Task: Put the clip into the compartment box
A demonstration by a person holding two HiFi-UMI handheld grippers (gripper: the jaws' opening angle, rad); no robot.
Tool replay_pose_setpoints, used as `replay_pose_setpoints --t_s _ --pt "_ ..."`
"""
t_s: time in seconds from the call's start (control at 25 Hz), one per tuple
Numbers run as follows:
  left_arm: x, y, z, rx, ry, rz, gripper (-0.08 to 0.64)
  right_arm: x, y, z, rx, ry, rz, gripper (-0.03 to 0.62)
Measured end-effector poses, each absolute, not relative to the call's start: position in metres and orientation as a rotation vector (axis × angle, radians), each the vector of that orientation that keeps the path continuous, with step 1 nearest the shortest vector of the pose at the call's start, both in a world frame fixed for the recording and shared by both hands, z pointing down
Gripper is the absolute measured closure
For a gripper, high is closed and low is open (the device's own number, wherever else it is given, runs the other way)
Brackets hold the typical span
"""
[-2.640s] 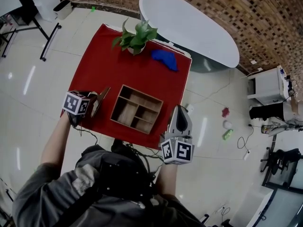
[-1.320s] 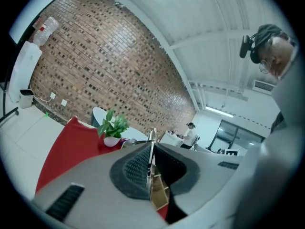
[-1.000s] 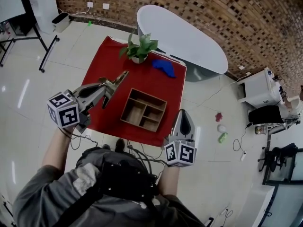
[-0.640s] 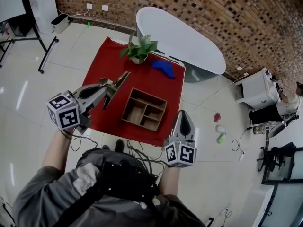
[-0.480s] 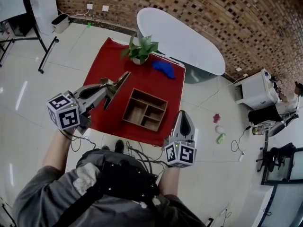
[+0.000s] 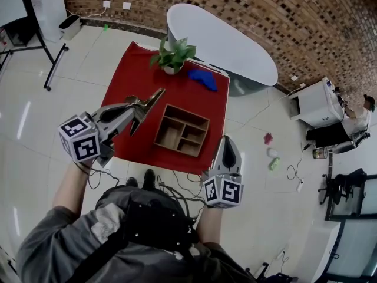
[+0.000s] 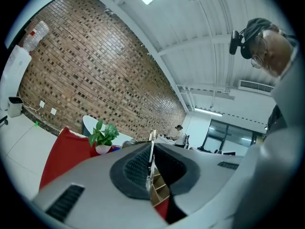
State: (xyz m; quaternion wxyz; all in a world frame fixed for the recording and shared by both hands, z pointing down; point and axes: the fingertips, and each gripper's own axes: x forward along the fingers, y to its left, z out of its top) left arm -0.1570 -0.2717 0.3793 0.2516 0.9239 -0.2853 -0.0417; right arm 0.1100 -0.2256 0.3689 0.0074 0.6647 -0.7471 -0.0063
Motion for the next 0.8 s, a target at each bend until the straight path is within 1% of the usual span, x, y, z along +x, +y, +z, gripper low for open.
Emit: replay_pose_setpoints --t_s 0.16,0.4,0.64,0.8 --pt "-0.139 -0.269 0.388 2.532 -0.723 -0.073 0.508 0.119 -0.211 0.368 2.117 -2.284 -0.011 0.574" --pt "-0.094 -0.270 0.424 2.603 -0.643 0.019 0.508 0.141 -0.188 0.380 2.184 -2.187 0.009 0.574" --pt "-0.040 -0.271 0.459 2.638 -0.592 0.066 0.508 0.167 -0.199 0.385 2.188 -2.195 0.003 0.574" --pt "-0.015 -0.278 0.484 2.631 -0.667 0.134 0.508 0.186 -0.216 0.380 2.149 -2.234 -0.021 0.573"
